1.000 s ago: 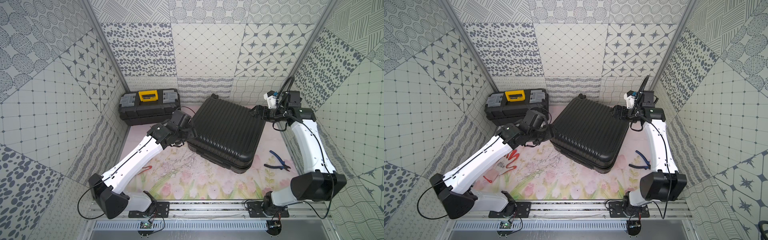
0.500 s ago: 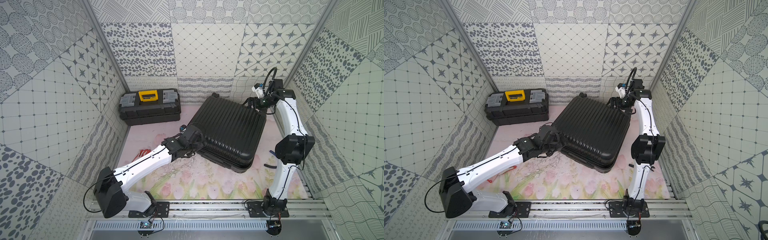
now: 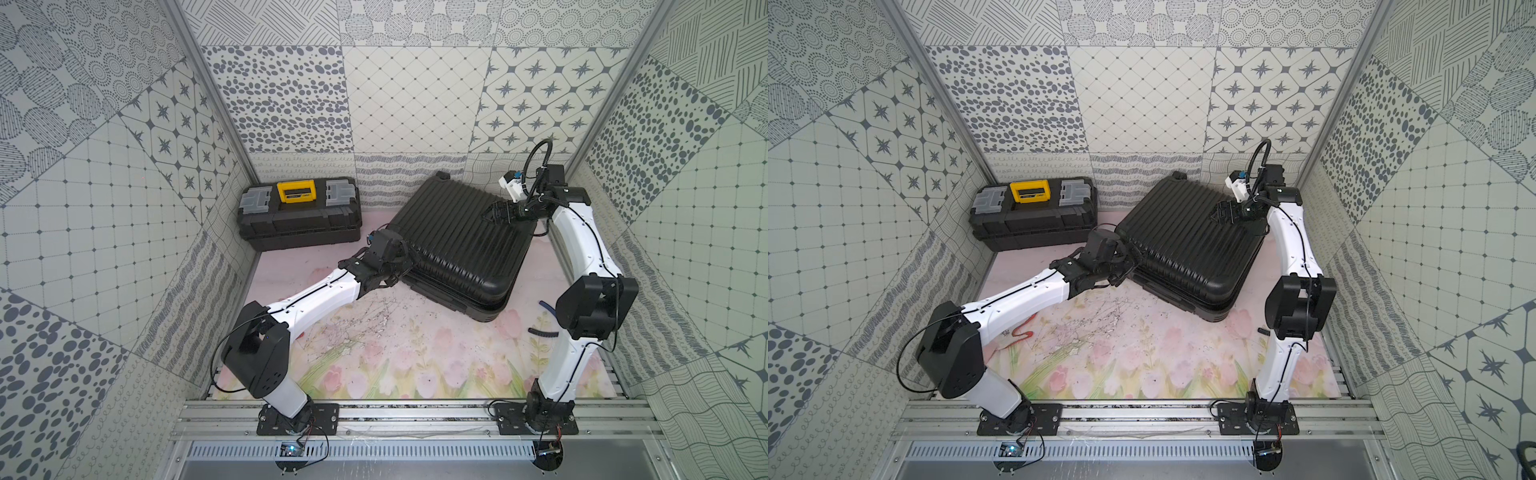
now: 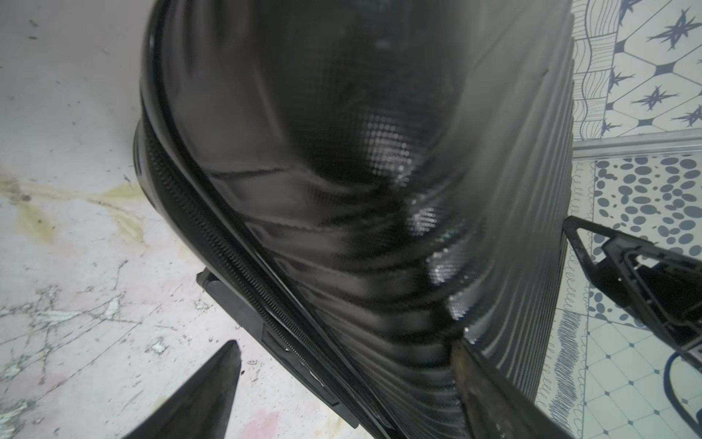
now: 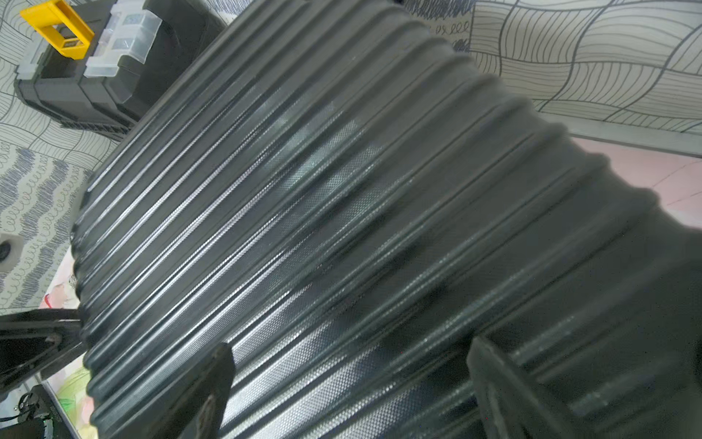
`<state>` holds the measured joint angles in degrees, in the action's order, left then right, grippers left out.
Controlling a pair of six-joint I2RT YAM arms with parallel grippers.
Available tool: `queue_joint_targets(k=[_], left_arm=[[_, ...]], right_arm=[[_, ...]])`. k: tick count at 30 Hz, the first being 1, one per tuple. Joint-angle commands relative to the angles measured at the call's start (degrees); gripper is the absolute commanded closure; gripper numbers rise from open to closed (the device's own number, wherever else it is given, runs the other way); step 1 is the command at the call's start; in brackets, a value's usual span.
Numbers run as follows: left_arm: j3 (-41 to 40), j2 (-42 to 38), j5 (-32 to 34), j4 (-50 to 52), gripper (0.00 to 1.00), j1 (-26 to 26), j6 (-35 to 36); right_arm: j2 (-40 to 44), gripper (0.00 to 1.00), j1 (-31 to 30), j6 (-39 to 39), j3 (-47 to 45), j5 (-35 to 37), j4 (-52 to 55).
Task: Close the suitcase zippers
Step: Adjust the suitcase at the center of the board.
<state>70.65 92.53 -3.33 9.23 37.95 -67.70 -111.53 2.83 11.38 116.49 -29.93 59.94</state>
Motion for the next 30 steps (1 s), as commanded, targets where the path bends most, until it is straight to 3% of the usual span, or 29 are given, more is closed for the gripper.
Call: queue_joint_targets(k=[1, 5, 10, 13, 16, 18, 22, 25, 30], left_arm=[[3.48, 2.84, -2.56, -6.34, 0.14, -2.52, 3.47], [4.14, 2.45, -3.81, -4.23, 0.16, -1.74, 3.10], [5.91, -0.72, 1.92, 11.88, 0.16, 1.77, 3.02], [4.26, -3.11, 6.17, 19.90, 0.19, 5.16, -5.20], [1.56, -4.11, 9.92, 24.62, 0.22, 8.56, -18.37], [-0.07, -3.64, 11.26, 24.05, 0.27, 10.28, -26.71], [1.45, 1.32, 12.63, 18.97, 0.32, 12.72, -34.86], [-0.07, 5.11, 11.57, 7.83, 0.34, 13.76, -38.98], [2.46, 10.91, 10.10, 7.87, 0.45, 14.08, -41.40]], right_arm=[[-0.32, 0.02, 2.21, -2.34, -0.59, 6.97, 6.51], [-0.48, 0.02, 2.96, -3.74, 6.62, 11.66, 5.30], [-4.42, 0.02, 4.28, -5.91, 16.52, 15.88, 5.98], [-5.52, 0.02, 4.24, -6.79, 19.36, 15.08, 6.40], [-5.90, 0.02, 4.09, -7.43, 20.27, 13.47, 6.94], [-5.60, 0.02, 3.74, -7.43, 19.86, 12.63, 6.85], [-4.15, 0.02, 2.93, -7.00, 17.04, 12.49, 6.23], [-2.05, 0.02, 2.58, -7.24, 12.92, 11.84, 4.43], [1.34, 0.02, 2.53, -7.19, 6.73, 11.82, 1.87]])
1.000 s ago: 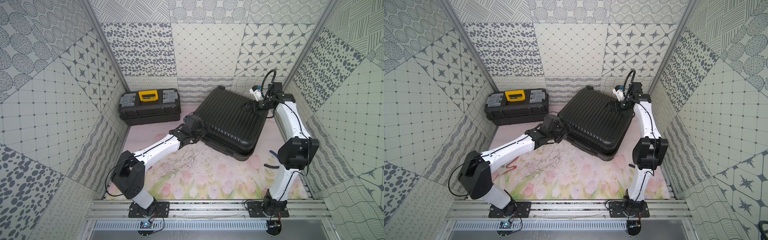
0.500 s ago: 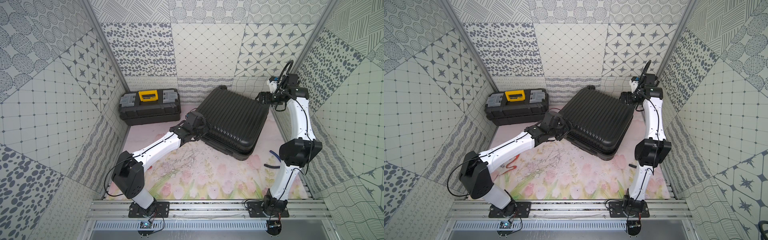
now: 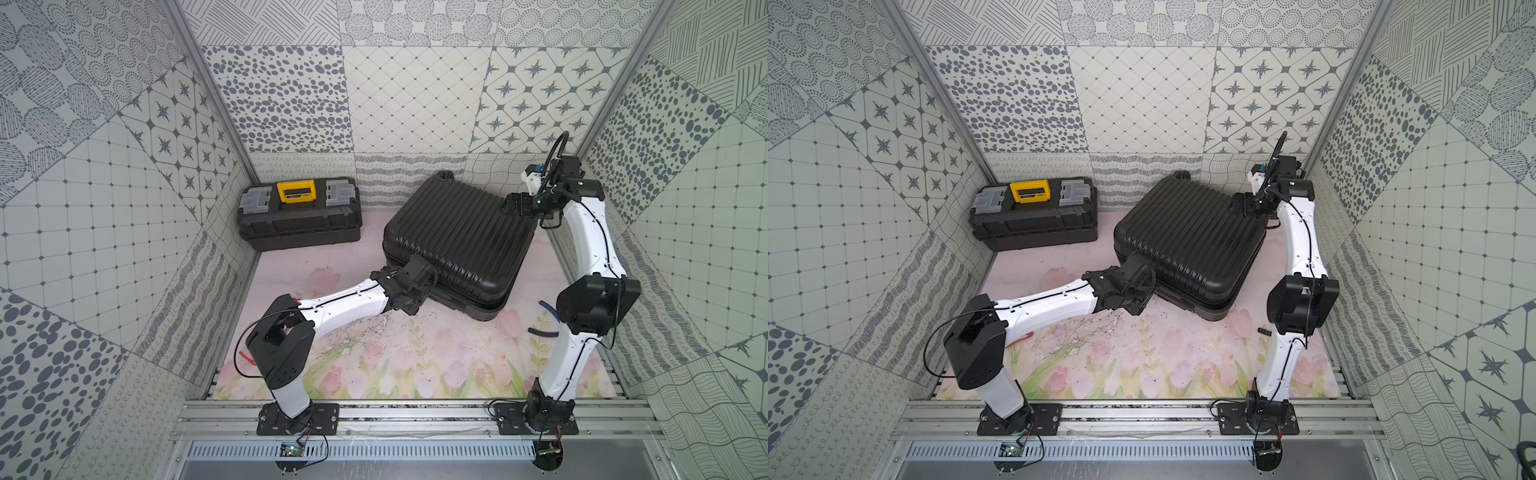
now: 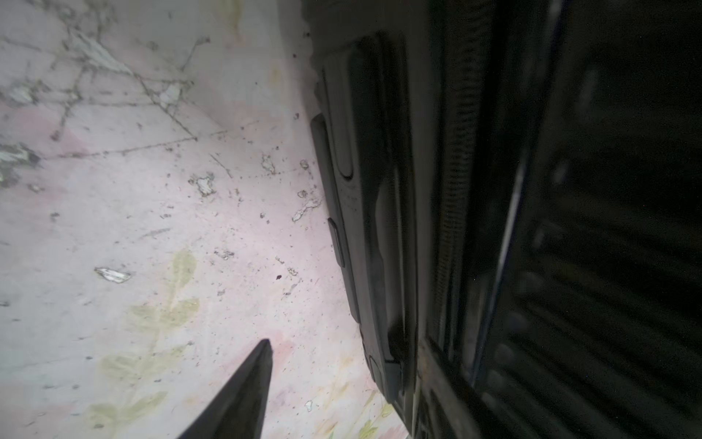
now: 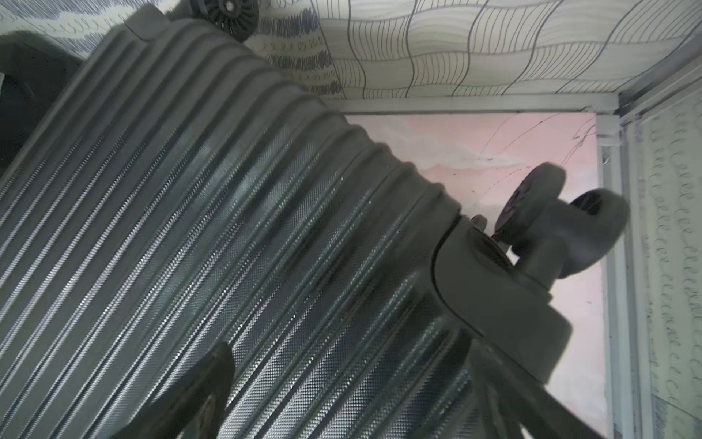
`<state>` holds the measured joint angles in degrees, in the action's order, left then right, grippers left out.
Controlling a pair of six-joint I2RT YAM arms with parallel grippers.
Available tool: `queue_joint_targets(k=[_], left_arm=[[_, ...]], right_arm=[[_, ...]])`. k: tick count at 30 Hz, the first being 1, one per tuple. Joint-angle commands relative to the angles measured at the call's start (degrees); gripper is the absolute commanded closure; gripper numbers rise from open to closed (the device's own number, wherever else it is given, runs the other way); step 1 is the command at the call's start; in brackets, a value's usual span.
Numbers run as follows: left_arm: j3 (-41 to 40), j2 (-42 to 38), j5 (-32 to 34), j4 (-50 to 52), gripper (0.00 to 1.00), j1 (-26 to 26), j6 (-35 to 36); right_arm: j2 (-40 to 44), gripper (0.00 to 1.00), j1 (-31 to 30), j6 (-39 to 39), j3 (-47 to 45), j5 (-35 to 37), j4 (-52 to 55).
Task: Close the suitcase zippers
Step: Adjust the suitcase at the center of the board.
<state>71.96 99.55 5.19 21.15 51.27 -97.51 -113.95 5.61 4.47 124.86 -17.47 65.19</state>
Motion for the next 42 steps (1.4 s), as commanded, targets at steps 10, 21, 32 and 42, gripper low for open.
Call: queue_joint_targets(k=[10, 21, 32, 42], left_arm=[[1.66, 9.49, 4.21, -13.04, 0.47, 0.23, -12.04], [2.81, 13.33, 0.67, -7.26, 0.95, -0.76, -2.54], [-6.37, 3.73, -8.47, 7.78, 1.00, -8.88, 26.27], [-1.86, -4.00, 1.07, 30.60, 1.00, -21.00, 65.40]], right_arm=[[5.66, 0.02, -0.16, 0.89, -4.88, -0.43, -4.02], [7.47, 0.02, 0.23, 2.08, -8.15, -0.58, -4.03], [12.46, 0.02, 1.26, 1.50, -11.39, -2.55, -2.70], [27.28, 0.02, -0.13, -3.50, -30.01, -8.24, -7.99]])
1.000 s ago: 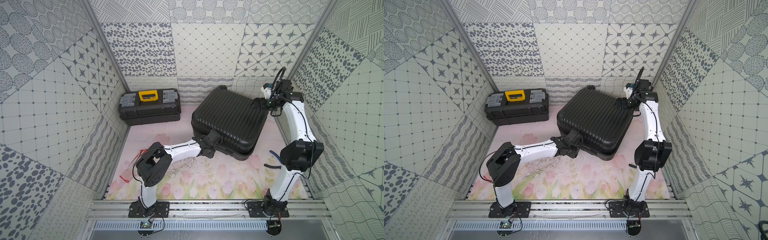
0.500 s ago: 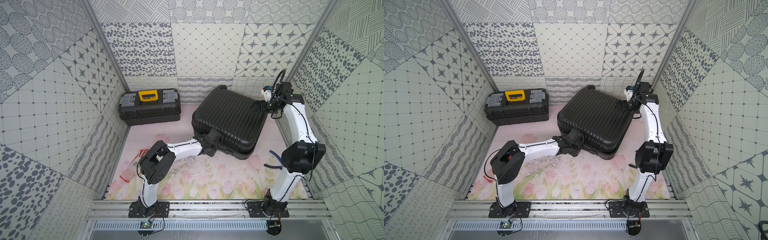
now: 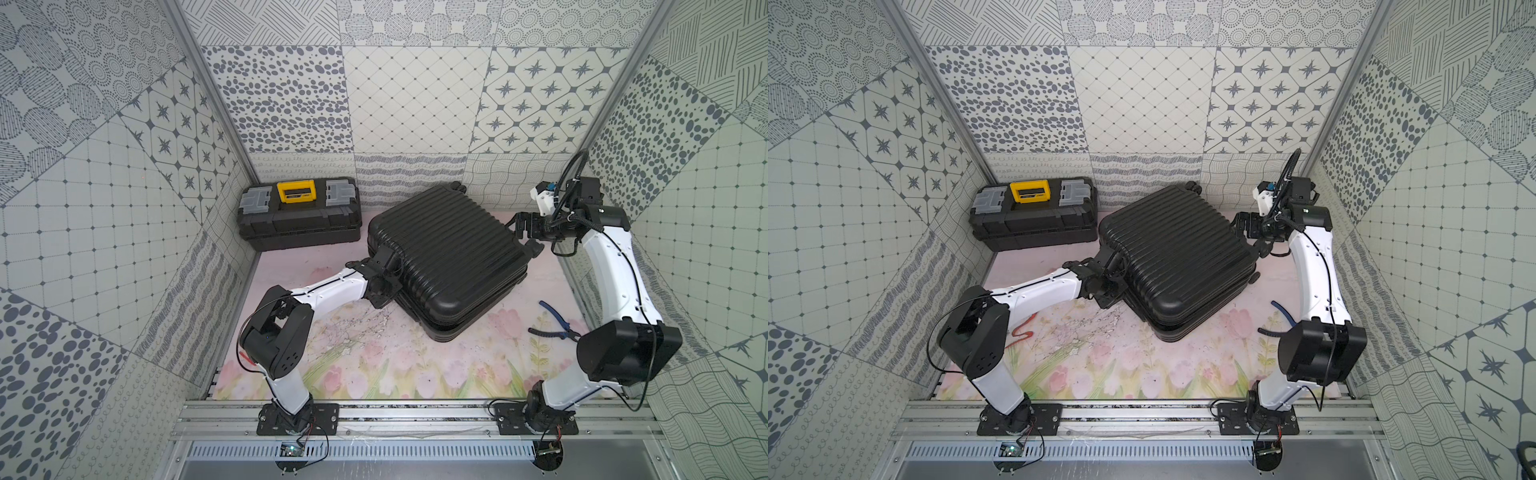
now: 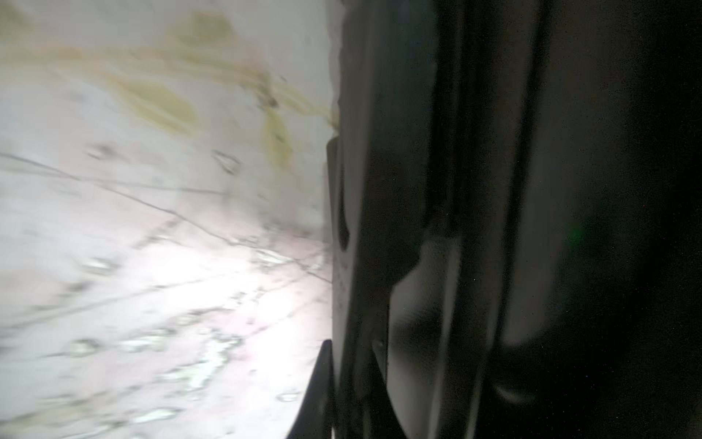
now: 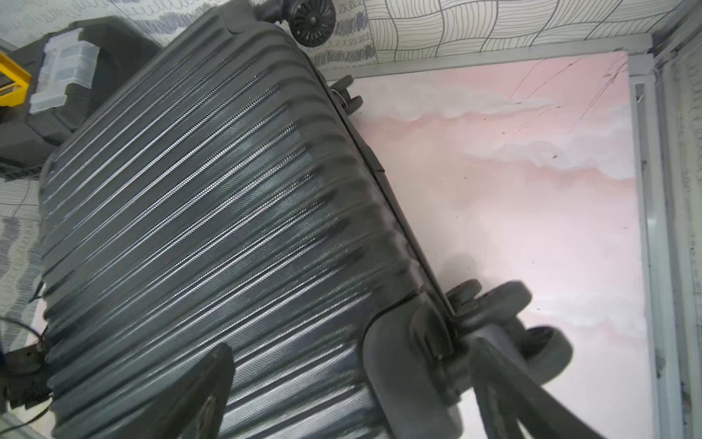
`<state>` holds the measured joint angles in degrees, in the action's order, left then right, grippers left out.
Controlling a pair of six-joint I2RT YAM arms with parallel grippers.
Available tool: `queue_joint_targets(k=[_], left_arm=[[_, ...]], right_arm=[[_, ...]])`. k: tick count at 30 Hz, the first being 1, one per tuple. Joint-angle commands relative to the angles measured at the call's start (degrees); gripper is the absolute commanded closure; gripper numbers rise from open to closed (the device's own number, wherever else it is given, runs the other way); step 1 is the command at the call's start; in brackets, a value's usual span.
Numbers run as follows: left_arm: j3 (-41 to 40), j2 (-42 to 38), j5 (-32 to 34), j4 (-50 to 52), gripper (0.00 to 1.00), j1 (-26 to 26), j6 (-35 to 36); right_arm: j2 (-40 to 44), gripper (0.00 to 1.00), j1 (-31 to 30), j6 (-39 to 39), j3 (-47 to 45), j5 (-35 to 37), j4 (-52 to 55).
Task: Close the suitcase zippers
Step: Adjust the suitcase at the center of the board.
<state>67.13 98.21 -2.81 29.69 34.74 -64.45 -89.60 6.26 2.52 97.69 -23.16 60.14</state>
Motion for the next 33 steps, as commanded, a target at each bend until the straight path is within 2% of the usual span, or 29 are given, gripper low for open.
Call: queue_joint_targets(k=[1, 4, 7, 15, 19, 21, 24, 27, 29, 33], left_arm=[[4.33, -2.63, 10.36, 23.38, 1.00, -5.73, 36.35], [8.60, -1.86, 10.94, 24.41, 1.00, -8.93, 44.42], [12.24, -0.28, 9.30, 23.10, 1.00, -11.50, 49.34], [18.62, 4.63, 3.56, 16.87, 1.00, -16.64, 52.21], [19.35, 7.40, -1.86, 14.35, 1.00, -18.96, 51.30], [19.48, 8.38, -4.36, 12.76, 1.00, -19.85, 50.98], [20.66, 10.24, -5.55, 11.74, 1.00, -20.65, 52.32], [23.29, 12.57, -3.14, 13.87, 1.00, -20.77, 54.82], [24.22, 13.72, -2.24, 14.42, 1.00, -21.02, 55.71], [24.63, 14.71, -2.77, 14.35, 0.98, -21.94, 56.01]], right_arm=[[4.71, 0.02, -1.05, -1.89, -4.71, -3.12, -3.19], [9.06, 0.02, -1.46, -3.31, -9.80, -5.48, -4.60], [14.21, 0.02, -2.84, -4.68, -15.71, -6.63, -6.70], [27.13, 0.02, -3.10, -6.36, -25.42, -4.01, -3.63], [34.86, 0.03, -3.70, -12.81, -34.60, -12.59, -8.15], [39.93, 0.05, -6.80, -15.52, -40.49, -16.60, -14.95], [47.08, 0.04, -16.36, -24.83, -53.20, -9.33, -34.33], [48.03, 0.04, -24.16, -22.47, -58.53, -0.02, -37.67], [49.40, 0.05, -26.36, -20.27, -62.46, 3.76, -40.76], [55.25, 0.08, -26.74, -21.96, -75.99, 6.52, -56.07]])
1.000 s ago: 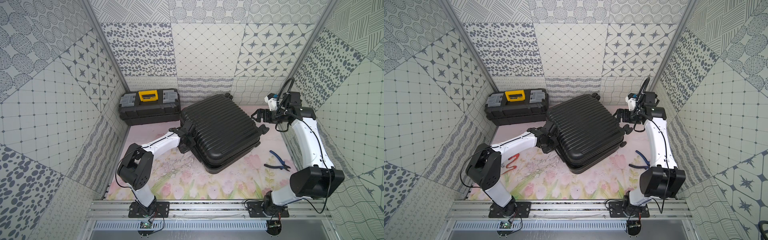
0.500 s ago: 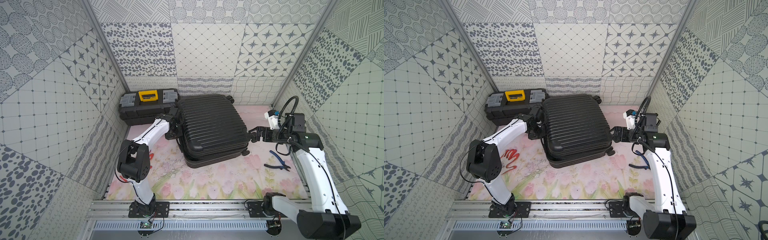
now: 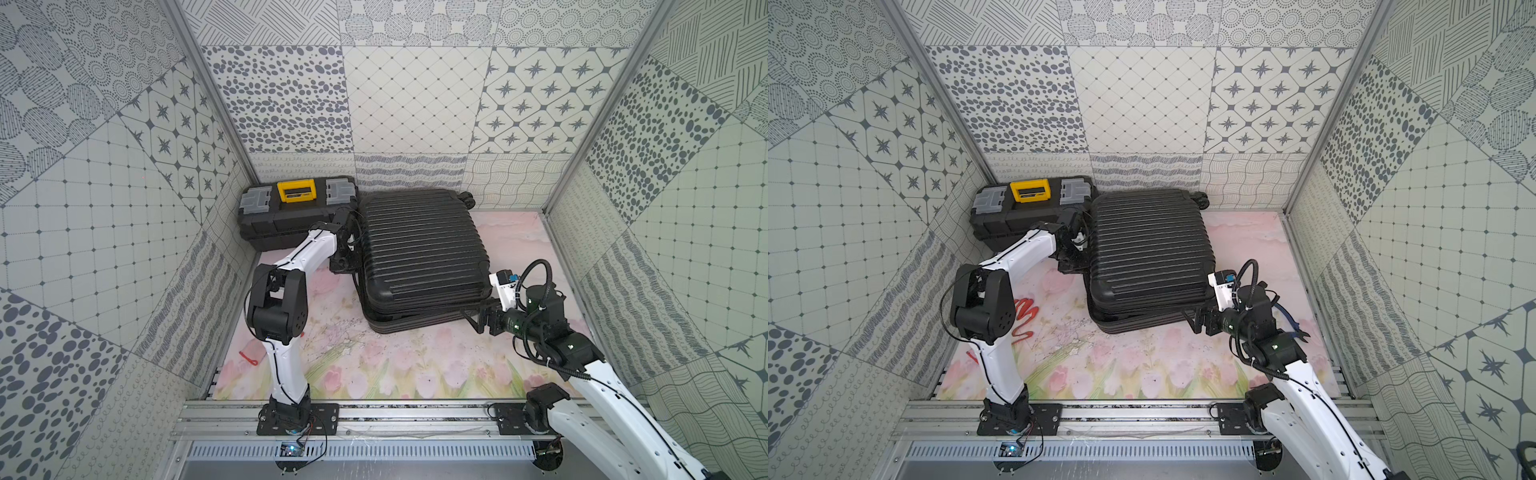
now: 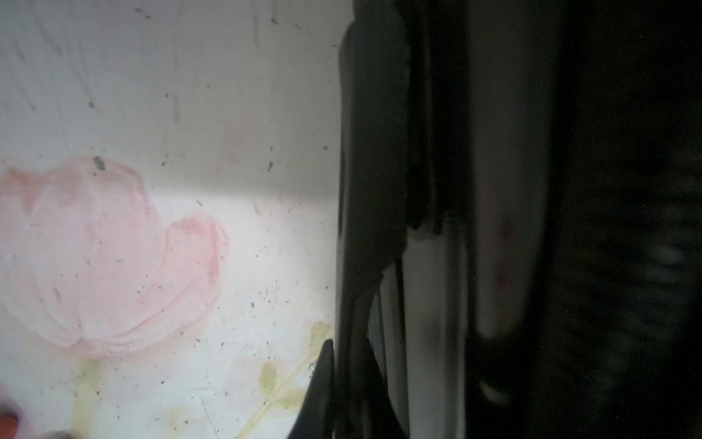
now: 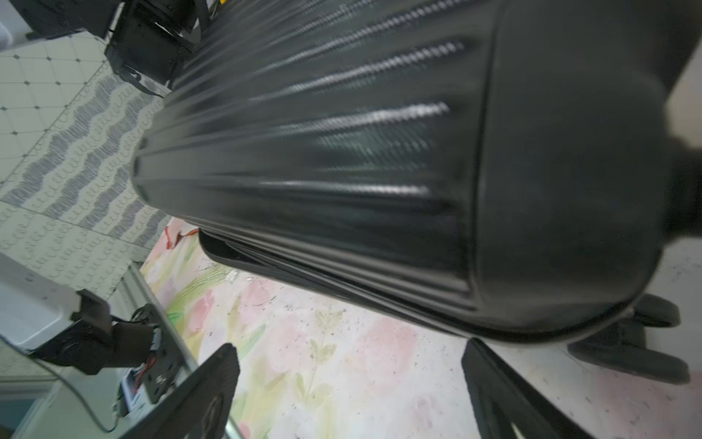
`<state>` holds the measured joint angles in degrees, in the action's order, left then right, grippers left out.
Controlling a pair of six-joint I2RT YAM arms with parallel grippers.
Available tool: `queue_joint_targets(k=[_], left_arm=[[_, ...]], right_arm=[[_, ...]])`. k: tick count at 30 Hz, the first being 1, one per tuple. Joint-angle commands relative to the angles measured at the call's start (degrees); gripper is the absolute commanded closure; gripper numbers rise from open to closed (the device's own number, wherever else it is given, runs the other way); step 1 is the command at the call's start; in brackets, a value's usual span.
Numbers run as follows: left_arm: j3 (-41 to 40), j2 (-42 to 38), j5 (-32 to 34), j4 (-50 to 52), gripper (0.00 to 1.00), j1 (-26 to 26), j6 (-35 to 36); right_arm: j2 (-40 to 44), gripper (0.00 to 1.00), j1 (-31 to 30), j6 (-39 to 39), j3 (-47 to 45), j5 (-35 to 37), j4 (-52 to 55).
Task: Close the suitcase zippers
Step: Adjust the suitcase at the center of the board.
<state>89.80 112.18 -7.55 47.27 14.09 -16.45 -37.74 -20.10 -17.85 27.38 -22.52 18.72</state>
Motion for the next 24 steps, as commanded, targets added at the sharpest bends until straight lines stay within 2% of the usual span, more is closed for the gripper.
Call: queue_joint_targets(k=[1, 5, 12, 18, 24], left_arm=[[2.06, 0.89, 1.94, -3.23, 0.97, -1.42, 8.01], [2.32, 1.29, 1.68, -2.97, 0.93, -1.66, 7.86], [1.49, -0.62, -1.33, -1.95, 0.77, -1.78, 5.11], [-3.24, -4.80, -6.31, -0.50, 0.64, -1.76, 2.00], [-6.07, -5.28, -9.11, -0.11, 0.61, -1.44, -0.88]], right_arm=[[4.41, 0.09, -0.22, -2.14, -7.50, 7.34, -15.89], [4.42, 0.15, 2.79, -2.24, -10.37, 6.91, -16.63], [4.16, 0.22, 15.52, -8.03, -17.43, 2.04, -26.52], [5.26, 0.24, 18.49, -9.34, -18.98, 0.78, -27.29], [7.05, 0.25, 19.13, -10.28, -21.02, 1.26, -28.54]])
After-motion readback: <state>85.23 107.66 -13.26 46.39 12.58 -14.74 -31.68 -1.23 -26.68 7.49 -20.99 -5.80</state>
